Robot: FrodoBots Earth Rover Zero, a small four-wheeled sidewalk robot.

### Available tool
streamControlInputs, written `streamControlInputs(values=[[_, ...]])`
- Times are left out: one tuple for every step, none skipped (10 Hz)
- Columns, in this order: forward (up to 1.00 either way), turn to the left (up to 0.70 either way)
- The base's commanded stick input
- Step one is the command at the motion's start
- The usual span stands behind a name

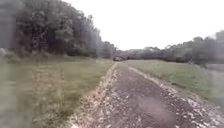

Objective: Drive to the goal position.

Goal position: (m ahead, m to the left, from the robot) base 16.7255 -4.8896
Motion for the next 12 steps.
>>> streamControlInputs(values=[[1.00, 0.00], [1.00, 0.00], [1.00, 0.00], [1.00, 0.00], [1.00, 0.00], [1.00, 0.00], [1.00, 0.00], [1.00, -0.02], [1.00, -0.40], [1.00, -0.40], [1.00, -0.40], [1.00, -0.40]])
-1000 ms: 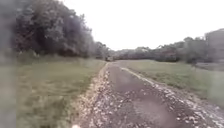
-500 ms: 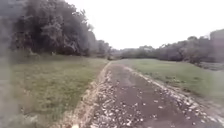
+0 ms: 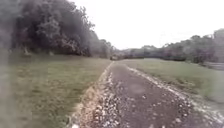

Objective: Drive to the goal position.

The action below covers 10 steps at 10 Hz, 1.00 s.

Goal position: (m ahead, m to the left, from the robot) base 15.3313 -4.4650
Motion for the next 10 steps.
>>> streamControlInputs(values=[[1.00, -0.40], [1.00, -0.40], [1.00, -0.40], [1.00, -0.35], [1.00, -0.08], [1.00, 0.00], [1.00, 0.00], [1.00, 0.00], [1.00, 0.00], [1.00, 0.00]])
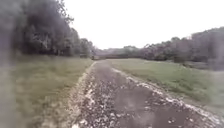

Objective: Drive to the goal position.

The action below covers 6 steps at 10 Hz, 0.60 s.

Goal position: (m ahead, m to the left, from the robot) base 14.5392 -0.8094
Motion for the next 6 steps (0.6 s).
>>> streamControlInputs(values=[[1.00, 0.00], [1.00, 0.18], [1.00, 0.39], [1.00, 0.40], [1.00, 0.24], [1.00, 0.00]])
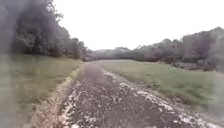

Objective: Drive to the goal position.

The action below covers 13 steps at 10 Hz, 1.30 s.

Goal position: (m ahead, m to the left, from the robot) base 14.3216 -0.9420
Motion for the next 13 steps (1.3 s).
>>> streamControlInputs(values=[[1.00, 0.00], [1.00, 0.00], [1.00, 0.00], [1.00, 0.00], [1.00, 0.00], [1.00, 0.00], [1.00, 0.00], [1.00, 0.00], [1.00, 0.00], [1.00, 0.00], [1.00, 0.00], [1.00, 0.00], [1.00, 0.00]])
